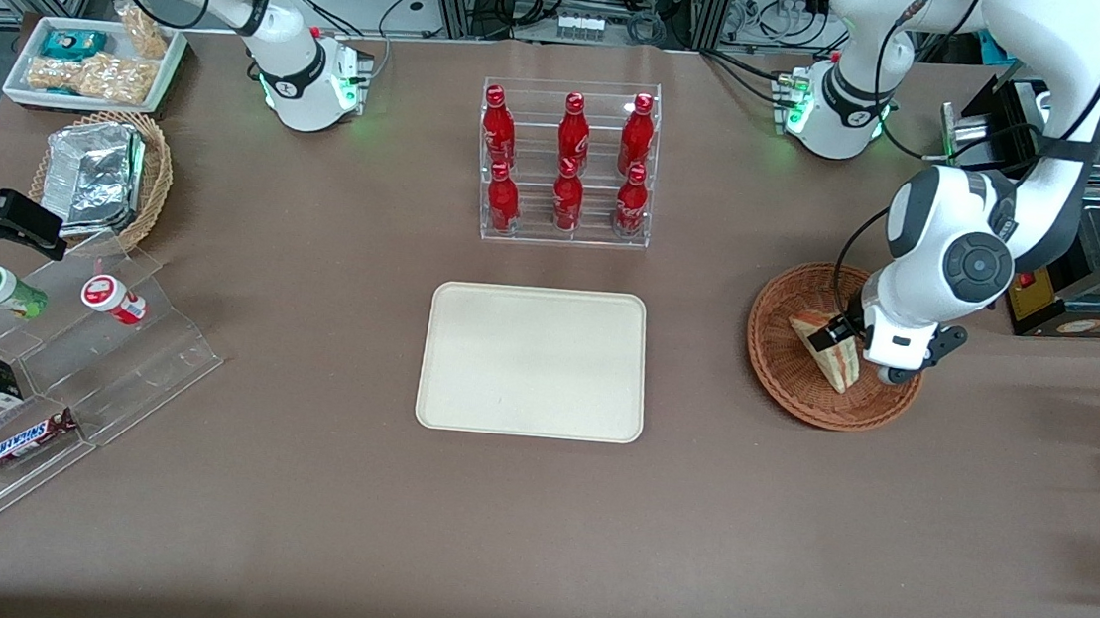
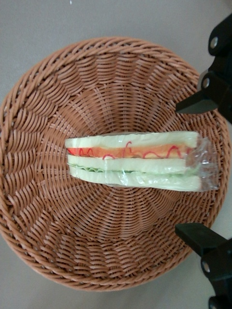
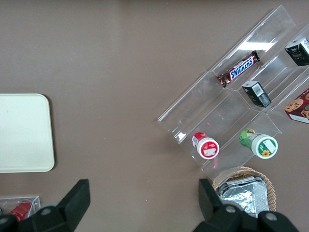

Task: Place sandwich from basket to tray
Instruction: 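Lower the left gripper into the basket and grasp the wrapped sandwich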

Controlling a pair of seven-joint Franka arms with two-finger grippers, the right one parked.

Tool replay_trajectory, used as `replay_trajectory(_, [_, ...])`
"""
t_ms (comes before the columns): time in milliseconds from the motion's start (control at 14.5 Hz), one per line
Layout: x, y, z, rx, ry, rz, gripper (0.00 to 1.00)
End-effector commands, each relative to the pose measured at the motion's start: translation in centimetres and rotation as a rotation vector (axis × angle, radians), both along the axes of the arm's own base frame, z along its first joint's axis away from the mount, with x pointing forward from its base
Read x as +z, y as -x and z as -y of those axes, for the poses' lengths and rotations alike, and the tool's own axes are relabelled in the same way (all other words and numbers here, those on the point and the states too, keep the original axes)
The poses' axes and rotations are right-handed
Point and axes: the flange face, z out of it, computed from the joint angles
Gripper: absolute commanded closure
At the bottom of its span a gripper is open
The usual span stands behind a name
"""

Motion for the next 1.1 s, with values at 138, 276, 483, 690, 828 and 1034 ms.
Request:
replay_trajectory(138, [-2.7, -0.1, 0.1, 0.017, 0.007, -0.001, 0.00])
replay_trajectory(276, [-3.7, 0.0, 0.0, 0.017, 0.006, -0.023, 0.18])
replay_trajectory(483, [-4.1, 0.0, -0.3, 0.023, 0.004, -0.038, 0.89])
replay_trajectory(690, [-1.9, -0.6, -0.5, 0.008, 0.009, -0.003, 0.97])
replay_trajectory(828, [1.2, -1.7, 0.2, -0.037, 0.009, 0.051, 0.98])
replay_trajectory(1034, [6.9, -2.6, 6.9, -0.333, 0.055, 0.035, 0.98])
